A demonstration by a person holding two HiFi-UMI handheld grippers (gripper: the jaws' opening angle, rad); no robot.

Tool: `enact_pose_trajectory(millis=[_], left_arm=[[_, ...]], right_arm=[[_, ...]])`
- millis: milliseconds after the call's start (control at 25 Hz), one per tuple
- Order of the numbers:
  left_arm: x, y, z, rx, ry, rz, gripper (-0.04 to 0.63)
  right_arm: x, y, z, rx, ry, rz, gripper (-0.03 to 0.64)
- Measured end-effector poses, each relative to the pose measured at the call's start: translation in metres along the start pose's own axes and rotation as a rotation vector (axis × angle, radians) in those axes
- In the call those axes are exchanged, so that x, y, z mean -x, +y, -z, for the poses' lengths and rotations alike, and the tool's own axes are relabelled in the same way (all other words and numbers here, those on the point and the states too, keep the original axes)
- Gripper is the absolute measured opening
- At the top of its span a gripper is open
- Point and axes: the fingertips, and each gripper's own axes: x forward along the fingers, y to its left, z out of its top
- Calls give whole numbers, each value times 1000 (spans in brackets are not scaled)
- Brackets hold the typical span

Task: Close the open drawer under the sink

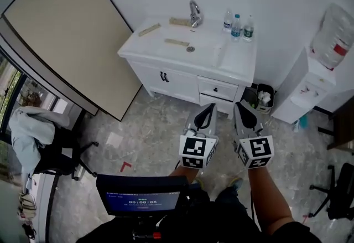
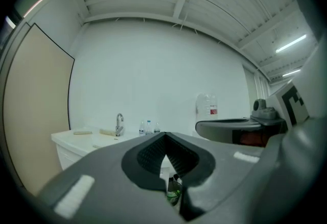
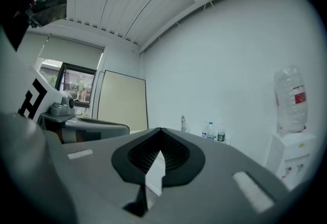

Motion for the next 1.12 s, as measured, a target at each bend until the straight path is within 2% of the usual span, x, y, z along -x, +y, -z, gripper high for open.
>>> enact_pose_trajectory(millis=[240, 720, 840, 1120], left_arm=[[9, 2, 4, -2, 10, 15, 6], [11, -3, 5, 21, 23, 35, 6], [4, 1, 0, 0, 11, 30, 6], [20, 10, 1, 17, -1, 31, 6]], right_arm=[[0, 18, -1, 35, 7, 6, 21], [8, 21, -4, 38, 5, 27, 20], [5, 14, -10, 35, -13, 38, 20], [14, 26, -8, 36, -13, 48, 20]])
